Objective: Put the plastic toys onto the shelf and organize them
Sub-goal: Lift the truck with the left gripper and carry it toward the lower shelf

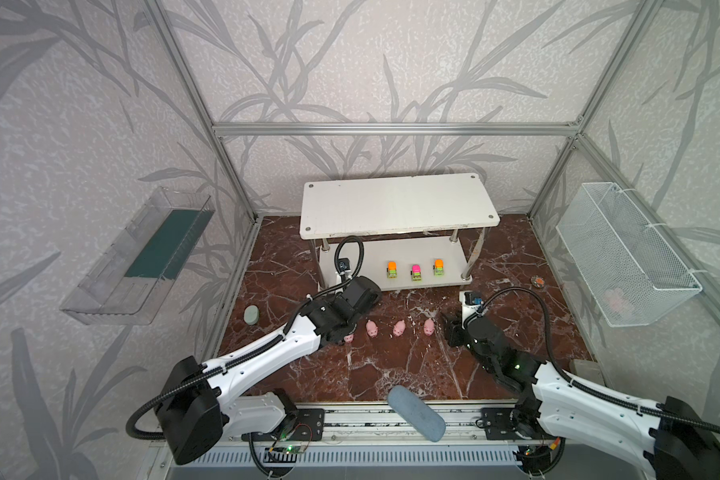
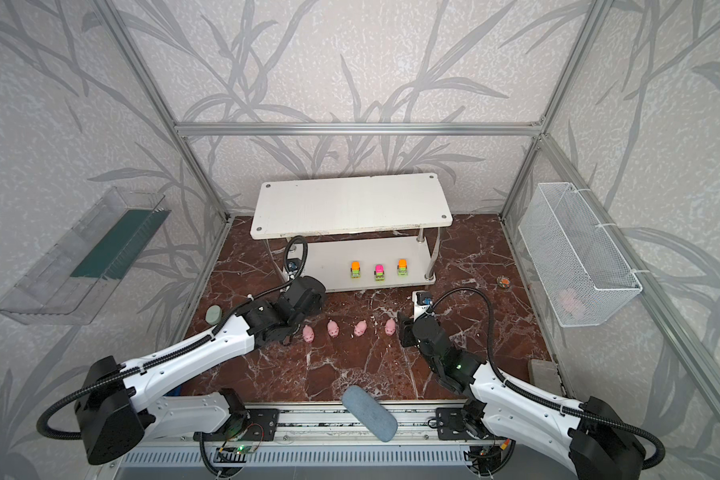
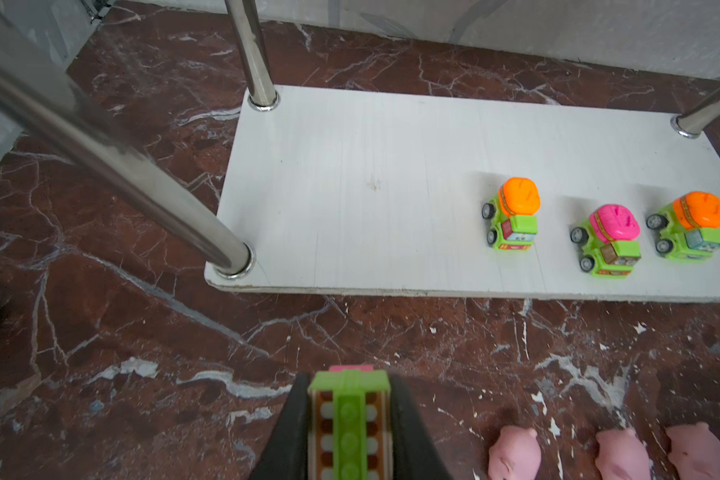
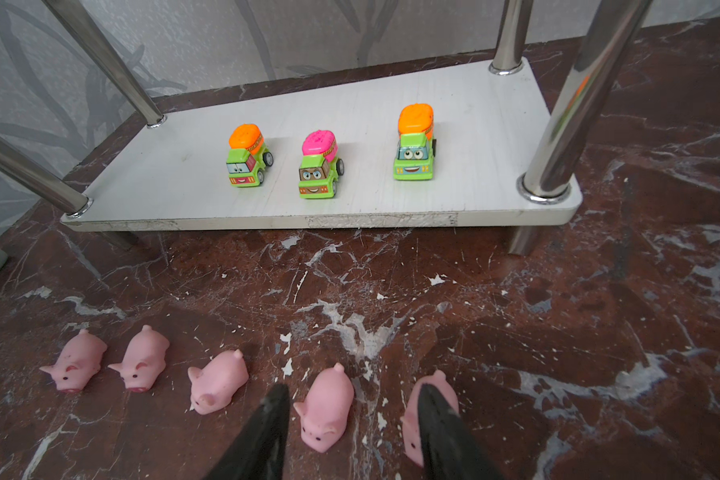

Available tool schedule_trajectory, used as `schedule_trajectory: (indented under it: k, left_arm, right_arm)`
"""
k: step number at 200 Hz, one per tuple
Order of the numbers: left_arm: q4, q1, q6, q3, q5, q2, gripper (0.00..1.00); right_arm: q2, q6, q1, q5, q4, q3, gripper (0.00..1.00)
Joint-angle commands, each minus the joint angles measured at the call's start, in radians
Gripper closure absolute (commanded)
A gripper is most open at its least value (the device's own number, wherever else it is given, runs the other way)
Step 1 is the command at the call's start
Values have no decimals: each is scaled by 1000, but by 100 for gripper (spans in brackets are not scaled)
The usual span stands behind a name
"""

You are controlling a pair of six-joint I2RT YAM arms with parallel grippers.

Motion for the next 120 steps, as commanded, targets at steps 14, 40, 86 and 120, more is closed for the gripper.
schedule_trajectory:
  k: [14, 40, 86, 120]
  left_arm:
    - [193, 56, 98, -13, 9, 71, 85]
    - [272, 71, 154, 20, 13, 150, 85]
    - [361, 117, 188, 49, 47, 263, 85]
    - [412, 130, 223, 63, 53, 323, 85]
  right_arm:
    - [7, -8, -6, 22, -24, 37, 49]
    - [24, -8, -6, 26, -23, 44, 49]
    - [44, -5, -8, 33, -14, 47, 49]
    - [61, -3, -9, 35, -3, 43, 49]
